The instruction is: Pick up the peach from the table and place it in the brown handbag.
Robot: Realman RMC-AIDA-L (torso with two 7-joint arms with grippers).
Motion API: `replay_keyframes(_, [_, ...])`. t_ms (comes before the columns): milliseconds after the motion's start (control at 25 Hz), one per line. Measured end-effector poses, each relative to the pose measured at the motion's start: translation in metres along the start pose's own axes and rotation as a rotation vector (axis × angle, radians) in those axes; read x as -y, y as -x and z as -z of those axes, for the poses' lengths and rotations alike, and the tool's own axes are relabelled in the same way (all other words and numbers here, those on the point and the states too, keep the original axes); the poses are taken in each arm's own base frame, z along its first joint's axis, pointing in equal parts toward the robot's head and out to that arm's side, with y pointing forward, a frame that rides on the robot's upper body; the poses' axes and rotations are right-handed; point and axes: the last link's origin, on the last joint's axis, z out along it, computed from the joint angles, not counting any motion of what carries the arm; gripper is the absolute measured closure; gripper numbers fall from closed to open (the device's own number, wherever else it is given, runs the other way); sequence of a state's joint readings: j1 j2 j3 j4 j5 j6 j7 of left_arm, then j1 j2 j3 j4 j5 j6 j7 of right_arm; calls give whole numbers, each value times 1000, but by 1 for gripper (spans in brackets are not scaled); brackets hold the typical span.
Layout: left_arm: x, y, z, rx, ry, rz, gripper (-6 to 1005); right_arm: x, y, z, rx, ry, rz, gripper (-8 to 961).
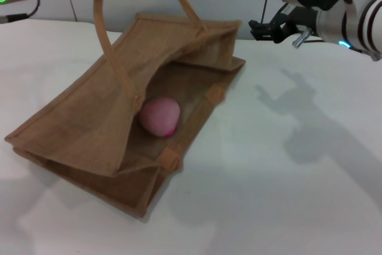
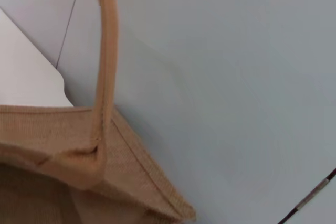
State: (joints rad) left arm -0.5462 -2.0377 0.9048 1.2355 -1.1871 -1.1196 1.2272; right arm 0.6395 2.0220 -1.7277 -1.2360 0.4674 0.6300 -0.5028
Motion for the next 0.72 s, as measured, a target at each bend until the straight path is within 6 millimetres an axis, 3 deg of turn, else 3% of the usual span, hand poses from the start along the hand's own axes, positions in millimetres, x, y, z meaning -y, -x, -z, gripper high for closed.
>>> replay_keyframes(240, [-21,-16,-14,2,136,-58,741,1,1,-2,-5,1,-1,132])
replay_keyframes(400, [-24,-18,-15,-23,157,-43,581,0,1,-5,-9,2,2,132])
replay_keyframes(560, [-9,-3,2,-88,89,-7,419,1,2,-6,14,-11,-5,132])
replay_keyframes(720, [5,29,20,-173,1,34,287,7,-2,-4,86,-58,-58,132])
